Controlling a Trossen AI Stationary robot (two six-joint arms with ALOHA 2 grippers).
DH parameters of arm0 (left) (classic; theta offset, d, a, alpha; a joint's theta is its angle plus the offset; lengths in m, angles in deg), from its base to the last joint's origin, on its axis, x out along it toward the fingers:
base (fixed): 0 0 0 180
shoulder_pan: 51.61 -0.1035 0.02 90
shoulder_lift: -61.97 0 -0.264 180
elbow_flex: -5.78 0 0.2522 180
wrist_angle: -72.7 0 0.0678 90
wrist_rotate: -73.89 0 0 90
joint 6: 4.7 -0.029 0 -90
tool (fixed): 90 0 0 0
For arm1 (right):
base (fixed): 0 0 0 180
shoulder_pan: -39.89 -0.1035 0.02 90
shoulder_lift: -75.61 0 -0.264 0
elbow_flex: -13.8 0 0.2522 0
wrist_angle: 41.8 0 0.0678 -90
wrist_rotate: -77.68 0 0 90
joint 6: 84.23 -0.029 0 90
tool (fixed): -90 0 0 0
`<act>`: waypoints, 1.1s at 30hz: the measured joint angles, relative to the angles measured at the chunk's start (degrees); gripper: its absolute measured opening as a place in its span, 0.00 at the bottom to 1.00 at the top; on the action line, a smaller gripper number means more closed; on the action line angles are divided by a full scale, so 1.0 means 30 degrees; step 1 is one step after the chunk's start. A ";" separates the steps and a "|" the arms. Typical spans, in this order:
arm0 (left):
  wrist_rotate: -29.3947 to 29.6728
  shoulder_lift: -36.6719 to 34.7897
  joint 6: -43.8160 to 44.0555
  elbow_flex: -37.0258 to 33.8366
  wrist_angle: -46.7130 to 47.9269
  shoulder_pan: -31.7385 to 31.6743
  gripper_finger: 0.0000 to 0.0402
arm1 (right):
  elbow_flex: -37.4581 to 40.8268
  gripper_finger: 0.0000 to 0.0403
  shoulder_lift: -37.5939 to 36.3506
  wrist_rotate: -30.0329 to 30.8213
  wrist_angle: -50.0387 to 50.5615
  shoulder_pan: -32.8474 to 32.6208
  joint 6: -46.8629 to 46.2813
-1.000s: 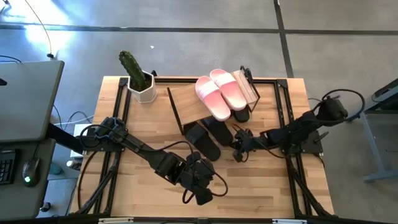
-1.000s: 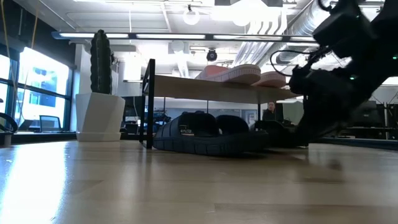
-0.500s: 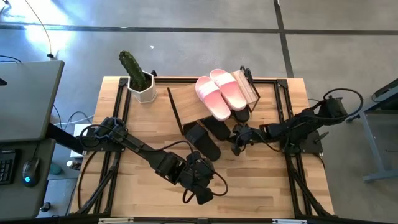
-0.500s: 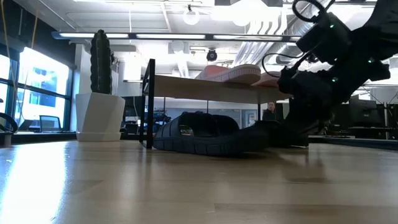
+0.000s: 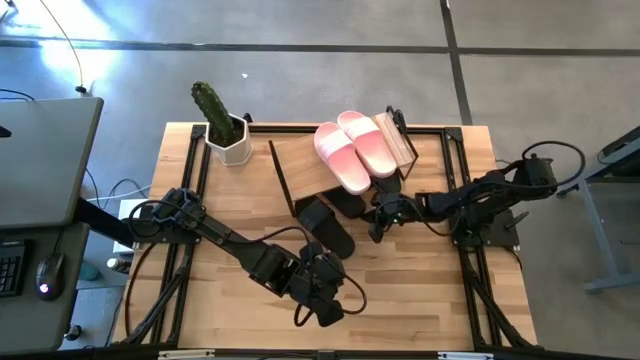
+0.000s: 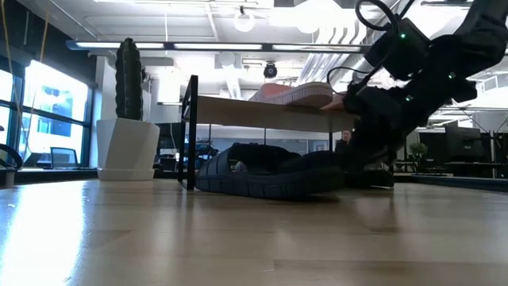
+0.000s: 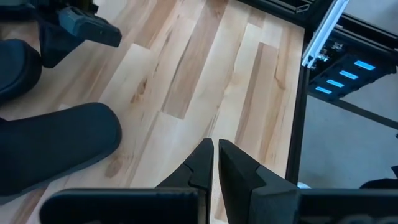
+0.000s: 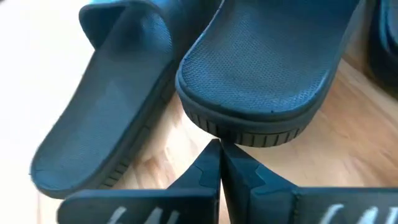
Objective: Pick and place slides into the shelf
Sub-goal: Put the black slide under the shelf
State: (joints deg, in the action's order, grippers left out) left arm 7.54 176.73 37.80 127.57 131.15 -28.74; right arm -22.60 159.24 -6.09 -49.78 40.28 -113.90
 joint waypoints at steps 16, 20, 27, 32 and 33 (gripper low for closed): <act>-0.1567 0.1290 -0.0728 0.0022 -0.2201 -0.0338 0.15 | -0.0044 0.00 -0.0576 -0.1082 0.2419 -0.0323 -0.0097; -0.1505 0.1447 -0.0713 0.0009 -0.1887 -0.0839 0.29 | -0.0025 0.00 -0.1288 -0.1242 0.3224 -0.0762 -0.0100; -0.0767 0.2376 -0.0020 -0.0005 -0.1258 -0.1670 0.49 | -0.0051 0.00 -0.4512 -0.0807 0.6348 -0.2397 0.1049; -0.0017 0.3262 0.0446 0.0033 -0.1217 -0.2050 0.50 | -0.0044 0.00 -0.7552 0.0705 0.9654 -0.3884 0.1540; 0.0001 0.3339 0.0486 -0.0012 -0.0759 -0.2141 0.49 | -0.0044 0.00 -0.8170 0.0906 1.0436 -0.4150 0.1504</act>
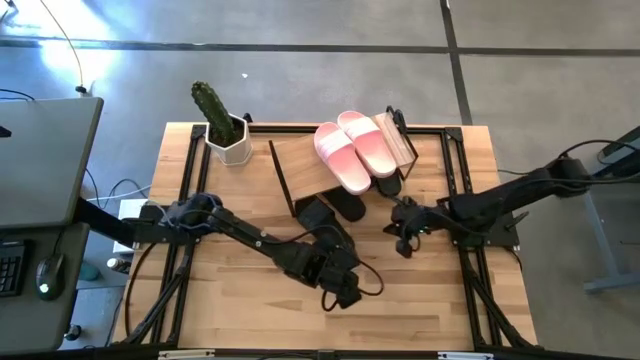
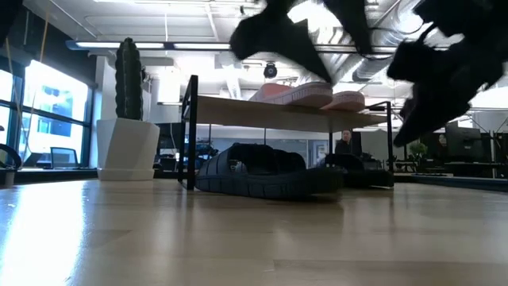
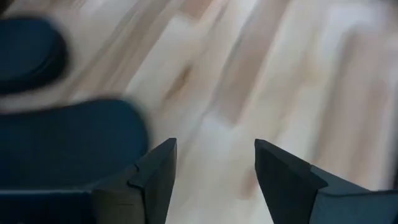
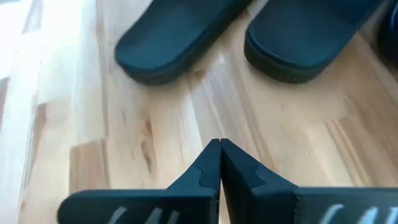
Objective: Pick and place slides into the shelf
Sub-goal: Put the black slide under the shelf
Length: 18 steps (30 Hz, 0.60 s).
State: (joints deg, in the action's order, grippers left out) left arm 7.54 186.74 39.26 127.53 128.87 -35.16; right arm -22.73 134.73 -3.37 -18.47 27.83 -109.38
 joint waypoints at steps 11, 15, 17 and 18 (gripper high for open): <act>-0.1074 0.1096 -0.0591 -0.0003 -0.0737 -0.0511 0.41 | 0.0000 0.00 -0.3653 0.1611 0.3325 -0.2030 -0.0988; -0.1243 0.1786 -0.1129 -0.0029 -0.1006 -0.0499 0.39 | 0.0000 0.00 -0.3609 0.1554 0.3459 -0.2310 -0.1010; -0.1267 0.2204 -0.0976 0.0026 -0.1483 -0.0620 0.38 | 0.0000 0.00 -0.3520 0.1540 0.3397 -0.2420 -0.1017; -0.1449 0.2258 -0.0930 0.0003 -0.1156 -0.0621 0.38 | 0.0000 0.00 -0.3526 0.1538 0.3497 -0.2473 -0.1008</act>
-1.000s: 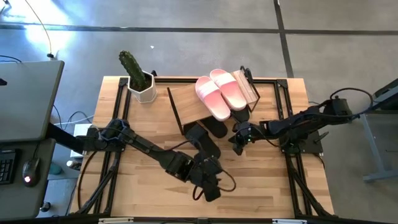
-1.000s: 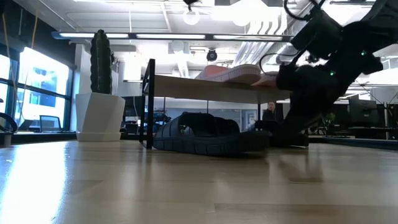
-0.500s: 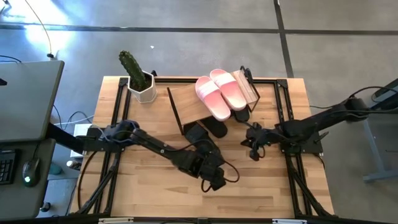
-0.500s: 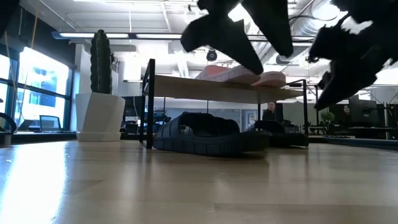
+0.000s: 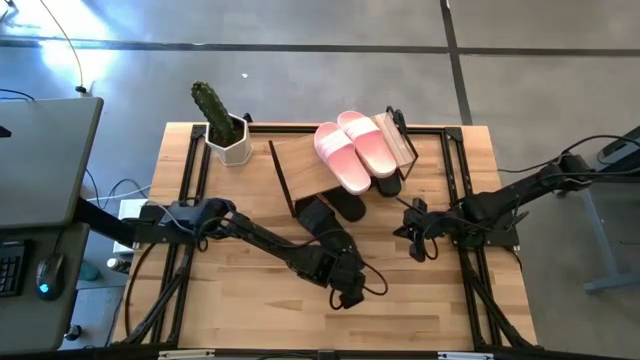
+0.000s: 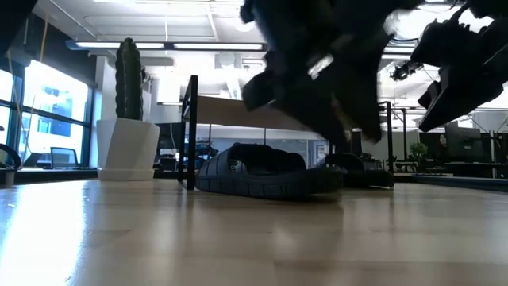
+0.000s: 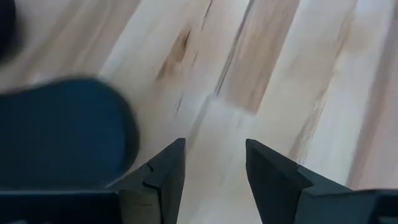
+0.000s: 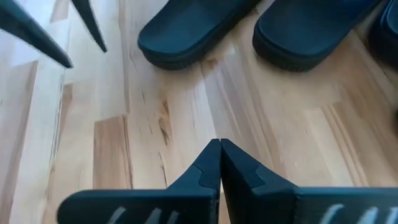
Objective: Pick and place slides into the shelf
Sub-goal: Put the black slide under the shelf
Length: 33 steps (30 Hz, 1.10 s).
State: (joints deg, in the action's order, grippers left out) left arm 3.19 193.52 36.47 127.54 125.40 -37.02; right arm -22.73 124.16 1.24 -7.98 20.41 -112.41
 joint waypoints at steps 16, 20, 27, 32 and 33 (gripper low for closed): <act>-0.0537 0.1134 0.0895 0.0016 0.1186 -0.1455 0.28 | 0.0000 0.00 0.0039 0.0000 0.0121 -0.0187 -0.0090; -0.0672 0.1135 0.0912 0.0016 0.1897 -0.1895 0.26 | 0.0000 0.00 0.0039 0.0000 0.0150 -0.0191 -0.0090; -0.0597 0.1135 0.0939 0.0016 0.4547 -0.2267 0.21 | 0.0000 0.00 0.0039 0.0000 0.0218 -0.0191 0.0000; -0.0368 0.1135 0.1517 0.0016 0.5917 -0.2370 0.17 | 0.0000 0.00 0.0039 0.0000 0.0217 -0.0191 0.0076; -0.0143 0.1135 0.1538 0.0016 0.5997 -0.2375 0.16 | 0.0000 0.00 0.0039 0.0000 0.0220 -0.0191 0.0100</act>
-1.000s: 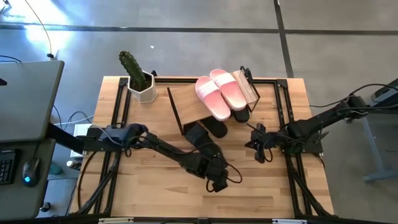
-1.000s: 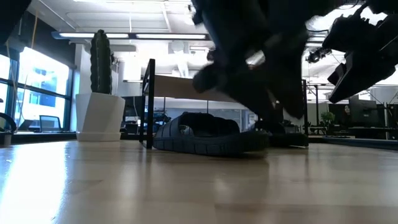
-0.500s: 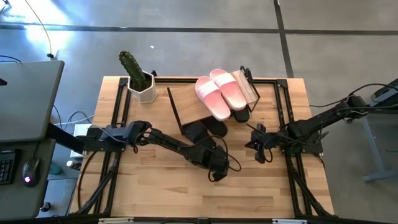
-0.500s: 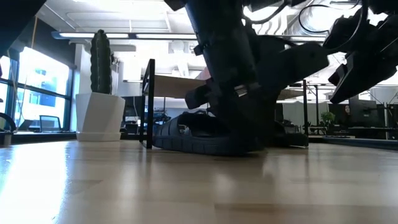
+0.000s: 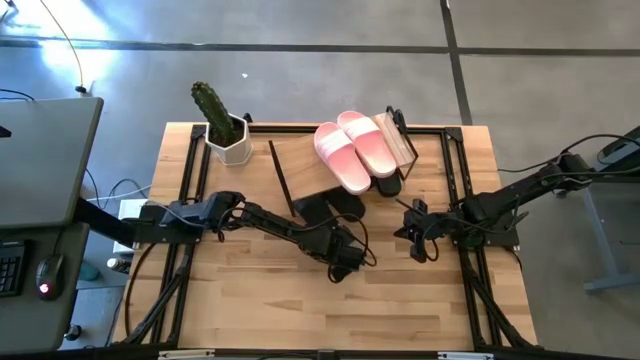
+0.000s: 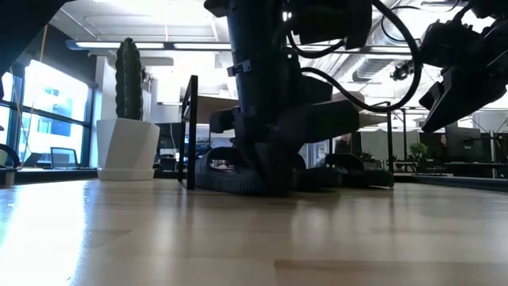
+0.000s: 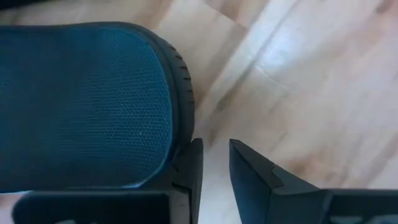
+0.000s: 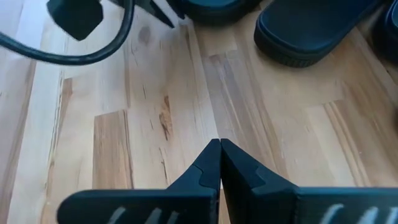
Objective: Pick and place slides into the shelf
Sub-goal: Put the black slide under the shelf
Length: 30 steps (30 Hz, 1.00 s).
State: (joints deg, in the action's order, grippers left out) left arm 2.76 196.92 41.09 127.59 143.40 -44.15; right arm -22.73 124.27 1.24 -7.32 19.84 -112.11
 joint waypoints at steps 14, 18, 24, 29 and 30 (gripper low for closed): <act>0.2679 0.0000 0.0907 -0.0007 0.2267 -0.0580 0.01 | 0.0000 0.00 0.0000 -0.0018 0.0003 0.0000 0.0167; 0.2711 0.0000 0.0978 -0.0007 0.2783 -0.1079 0.02 | 0.0000 0.00 0.0000 -0.0081 0.0003 0.0000 0.0167; 0.2636 0.0000 0.0983 -0.0007 0.3152 -0.1663 0.03 | 0.0000 0.00 0.0000 -0.0275 -0.0004 0.0000 0.0283; 0.2840 0.0000 0.0752 -0.0007 0.3992 -0.1753 0.03 | 0.0000 0.00 0.0000 -0.0532 -0.0004 0.0007 0.0305; 0.2826 0.0000 0.0791 -0.0007 0.4190 -0.1749 0.03 | 0.0000 0.00 0.0000 -0.0559 -0.0004 0.0007 0.0305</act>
State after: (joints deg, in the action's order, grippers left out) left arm 11.24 196.92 43.46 127.57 155.96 -49.39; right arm -22.73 124.27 -0.43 -7.33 19.86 -111.19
